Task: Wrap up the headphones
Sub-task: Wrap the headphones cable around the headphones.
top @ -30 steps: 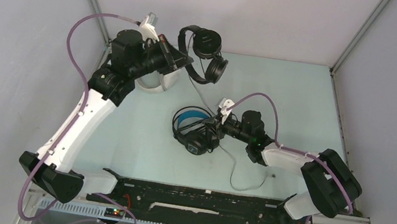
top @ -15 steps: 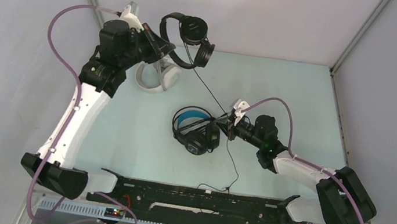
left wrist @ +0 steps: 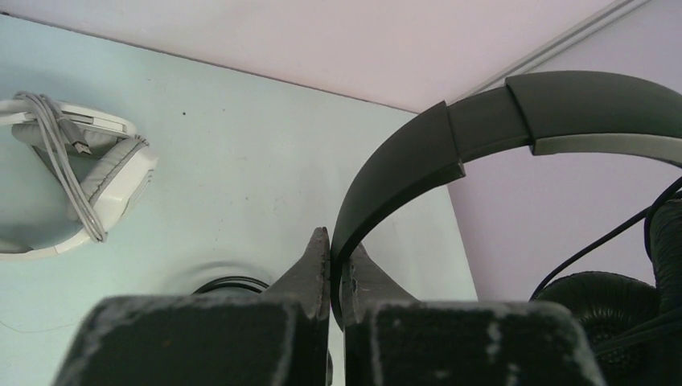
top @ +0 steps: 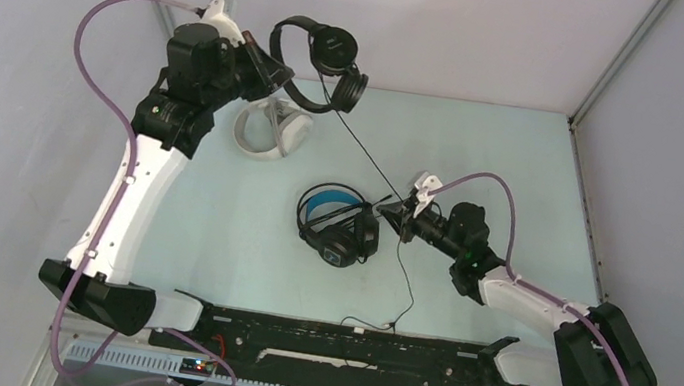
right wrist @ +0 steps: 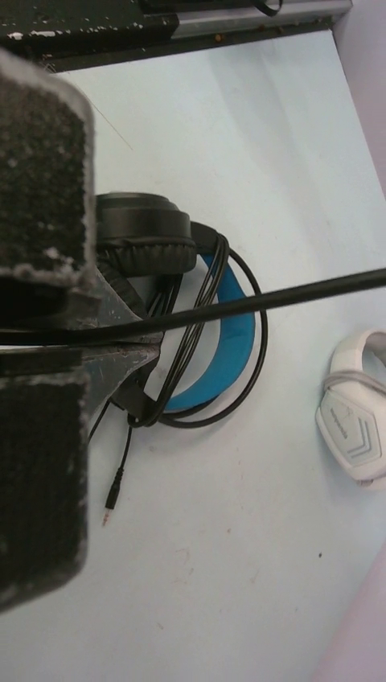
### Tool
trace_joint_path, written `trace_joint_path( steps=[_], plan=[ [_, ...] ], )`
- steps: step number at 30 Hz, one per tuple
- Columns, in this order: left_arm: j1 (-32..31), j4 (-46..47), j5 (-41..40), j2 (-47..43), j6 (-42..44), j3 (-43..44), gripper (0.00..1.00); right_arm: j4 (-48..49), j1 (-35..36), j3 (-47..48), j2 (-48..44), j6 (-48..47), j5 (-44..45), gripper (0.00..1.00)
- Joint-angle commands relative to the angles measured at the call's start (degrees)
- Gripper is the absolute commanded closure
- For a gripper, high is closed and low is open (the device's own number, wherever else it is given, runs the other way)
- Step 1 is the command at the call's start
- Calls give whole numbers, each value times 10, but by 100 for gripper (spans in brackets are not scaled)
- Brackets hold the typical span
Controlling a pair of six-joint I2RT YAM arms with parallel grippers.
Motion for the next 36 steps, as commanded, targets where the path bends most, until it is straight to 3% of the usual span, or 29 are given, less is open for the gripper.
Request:
trace_joint_path(
  steps=[1, 8, 23, 28, 36],
  plan=[
    [7, 17, 50, -17, 55, 37, 100, 22, -28, -5, -16, 33, 27, 100],
    [-6, -62, 97, -33, 220, 14, 100, -24, -85, 35, -33, 87, 16, 100],
    [-144, -96, 12, -40, 498, -65, 100, -297, -121, 216, -71, 130, -23, 100],
    [-202, -91, -63, -43, 573, -97, 100, -389, -120, 279, -68, 126, -50, 100],
    [-254, -87, -159, -20, 610, -102, 100, -498, -119, 351, -55, 174, -123, 100]
  ],
)
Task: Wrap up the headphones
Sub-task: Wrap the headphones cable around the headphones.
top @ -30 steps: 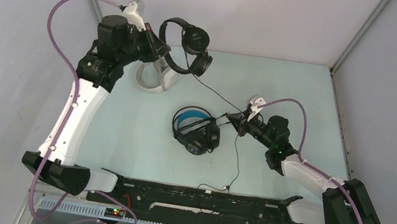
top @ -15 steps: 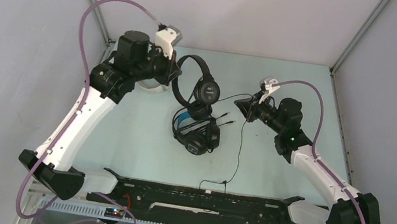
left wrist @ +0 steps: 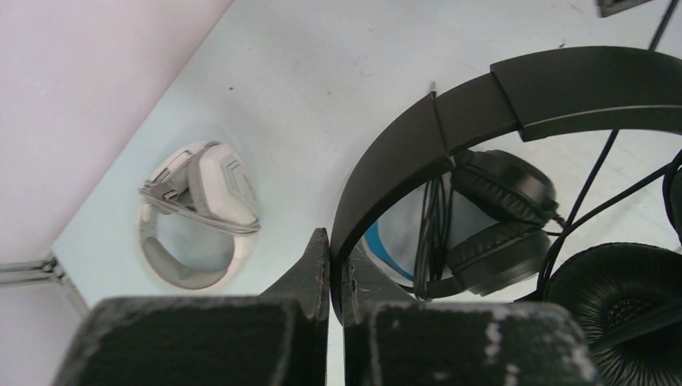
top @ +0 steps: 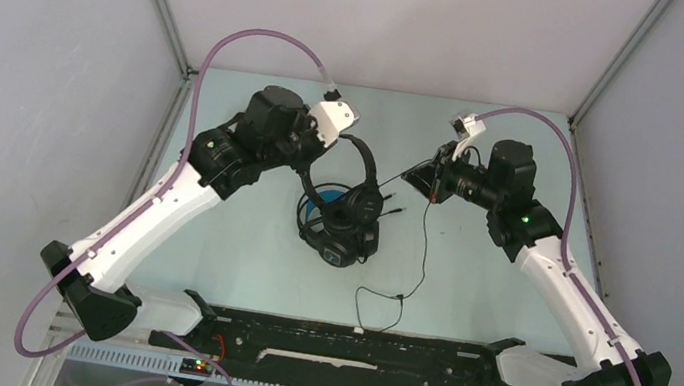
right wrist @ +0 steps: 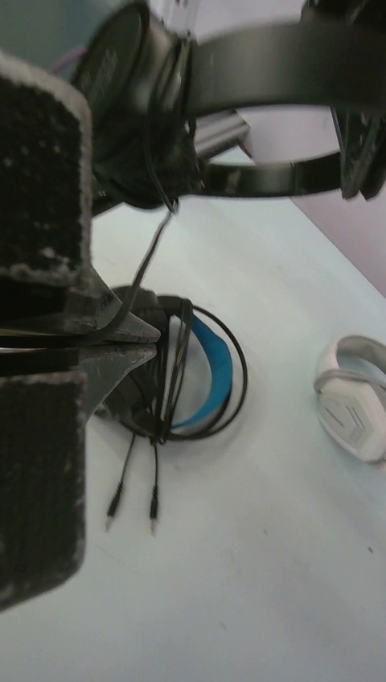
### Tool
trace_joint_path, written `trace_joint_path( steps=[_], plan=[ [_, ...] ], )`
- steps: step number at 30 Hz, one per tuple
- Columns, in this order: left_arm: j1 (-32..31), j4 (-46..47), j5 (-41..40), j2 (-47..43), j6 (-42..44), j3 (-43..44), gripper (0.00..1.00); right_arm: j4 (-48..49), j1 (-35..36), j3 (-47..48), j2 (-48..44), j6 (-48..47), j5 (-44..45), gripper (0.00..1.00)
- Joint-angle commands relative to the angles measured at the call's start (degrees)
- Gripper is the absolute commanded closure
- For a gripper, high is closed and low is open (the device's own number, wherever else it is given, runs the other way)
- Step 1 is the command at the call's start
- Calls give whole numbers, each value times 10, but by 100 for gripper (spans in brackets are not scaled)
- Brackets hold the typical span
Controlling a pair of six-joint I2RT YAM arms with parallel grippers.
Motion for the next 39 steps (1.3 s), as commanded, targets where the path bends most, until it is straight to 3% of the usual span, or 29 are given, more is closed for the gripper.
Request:
trace_joint_path(
  steps=[1, 10, 18, 25, 28, 39],
  plan=[
    [-22, 15, -75, 7, 52, -9, 100, -57, -1, 57, 0, 42, -52, 100],
    [-50, 1, -210, 49, 43, 25, 100, -94, 1, 97, 8, 92, -145, 100],
    [-57, 6, -247, 61, 32, 31, 100, -8, 11, 97, 12, 186, -218, 100],
    [-62, 33, -264, 56, 22, 24, 100, 106, 55, 97, 45, 270, -203, 100],
    [-62, 26, -273, 63, -4, 43, 100, 142, 73, 97, 61, 296, -193, 95],
    [-62, -19, -301, 110, -137, 128, 100, 151, 124, 97, 82, 279, -118, 91]
  ],
)
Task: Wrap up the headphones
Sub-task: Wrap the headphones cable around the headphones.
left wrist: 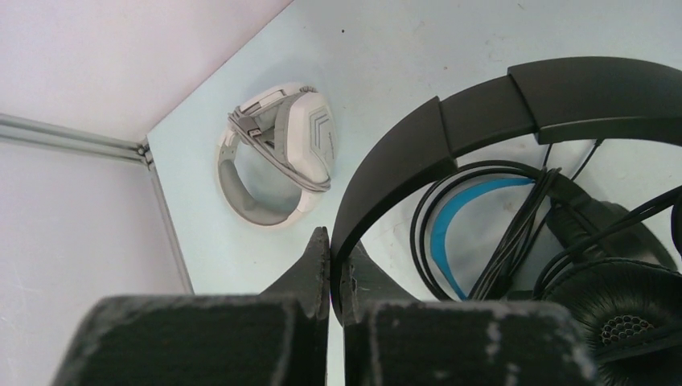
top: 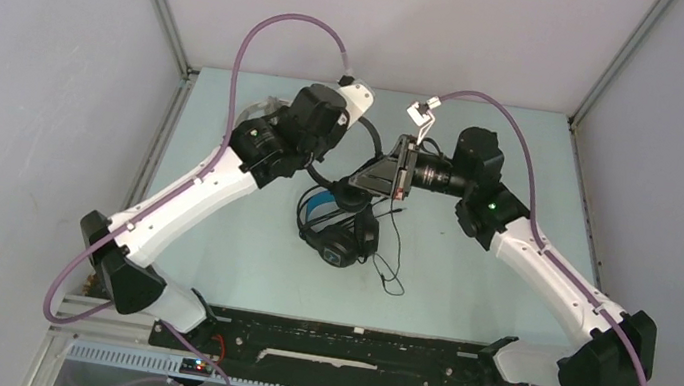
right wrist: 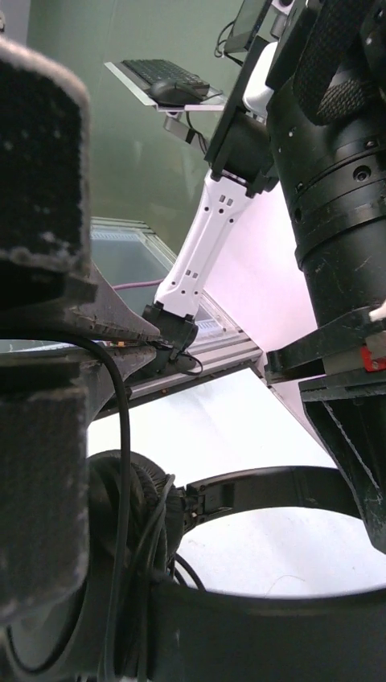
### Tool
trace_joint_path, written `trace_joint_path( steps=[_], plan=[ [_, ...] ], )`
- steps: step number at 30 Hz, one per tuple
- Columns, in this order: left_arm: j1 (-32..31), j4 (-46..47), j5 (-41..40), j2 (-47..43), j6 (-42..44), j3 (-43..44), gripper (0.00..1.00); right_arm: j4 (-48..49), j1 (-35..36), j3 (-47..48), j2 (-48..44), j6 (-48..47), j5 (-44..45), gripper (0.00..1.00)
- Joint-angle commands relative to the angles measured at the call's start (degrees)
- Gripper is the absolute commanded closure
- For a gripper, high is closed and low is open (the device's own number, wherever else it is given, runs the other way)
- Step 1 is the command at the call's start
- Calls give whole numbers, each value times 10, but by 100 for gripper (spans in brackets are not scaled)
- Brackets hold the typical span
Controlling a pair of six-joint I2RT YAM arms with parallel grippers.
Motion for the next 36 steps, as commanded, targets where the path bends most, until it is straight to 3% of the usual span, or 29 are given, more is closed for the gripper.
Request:
trace_joint_path(
  steps=[1, 9, 16, 22, 36],
  plan=[
    [0, -12, -25, 14, -82, 64, 100, 25, 17, 29, 2, -14, 40, 91],
    [3, -81, -25, 63, -205, 161, 100, -48, 57, 41, -6, -104, 124, 90],
    [11, -48, -8, 47, -301, 169, 100, -117, 90, 37, -17, -213, 253, 90],
    [53, -40, 66, 31, -403, 168, 100, -71, 109, -2, -42, -255, 308, 92],
    [66, 7, 43, 0, -429, 111, 100, 5, 154, -14, -46, -291, 325, 87]
  ],
)
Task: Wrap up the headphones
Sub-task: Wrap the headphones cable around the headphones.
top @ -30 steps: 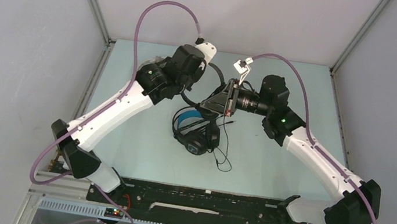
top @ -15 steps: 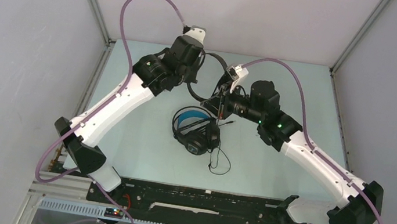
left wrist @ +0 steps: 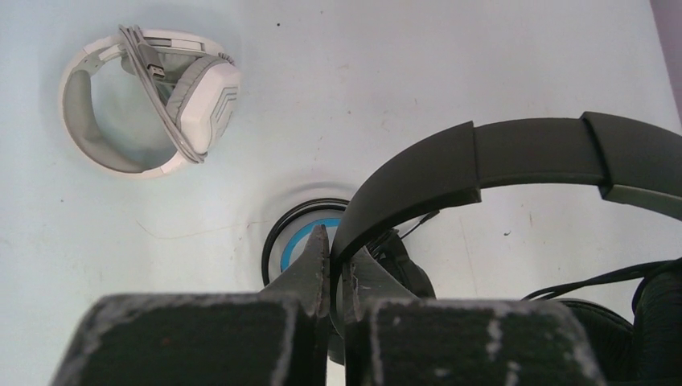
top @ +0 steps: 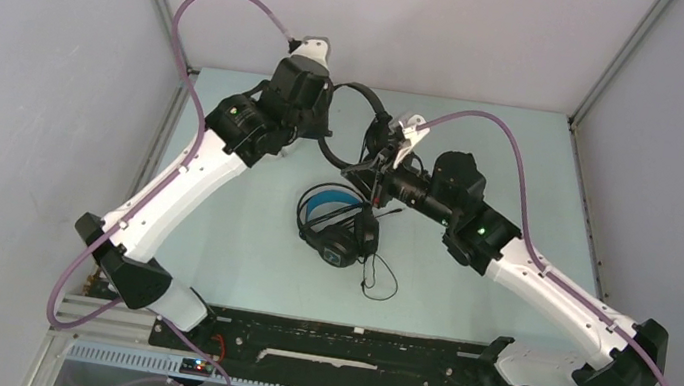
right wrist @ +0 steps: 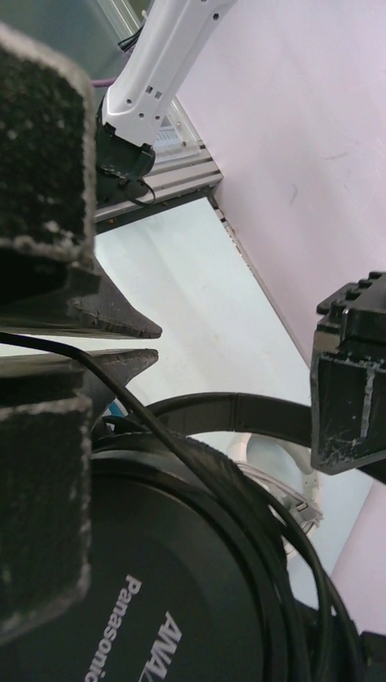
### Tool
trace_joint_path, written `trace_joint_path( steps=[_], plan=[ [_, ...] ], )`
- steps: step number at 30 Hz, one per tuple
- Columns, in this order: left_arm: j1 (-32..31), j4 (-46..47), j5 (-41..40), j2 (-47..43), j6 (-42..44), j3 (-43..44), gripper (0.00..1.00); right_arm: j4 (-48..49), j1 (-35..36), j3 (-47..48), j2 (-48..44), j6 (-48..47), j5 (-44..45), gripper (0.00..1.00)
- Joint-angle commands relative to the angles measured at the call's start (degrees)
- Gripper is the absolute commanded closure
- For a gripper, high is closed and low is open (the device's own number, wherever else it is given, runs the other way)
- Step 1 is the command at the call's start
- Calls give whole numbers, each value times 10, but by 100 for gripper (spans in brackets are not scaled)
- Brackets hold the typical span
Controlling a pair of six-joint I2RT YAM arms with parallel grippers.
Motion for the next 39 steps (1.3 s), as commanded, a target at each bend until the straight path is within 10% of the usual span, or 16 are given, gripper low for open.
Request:
trace_joint_path(
  steps=[1, 39],
  plan=[
    [12, 85, -16, -24, -57, -4, 100, 40, 17, -5, -2, -14, -4, 87],
    [26, 120, 14, -61, -151, -41, 100, 49, 77, 8, 33, -77, 114, 68]
  ],
)
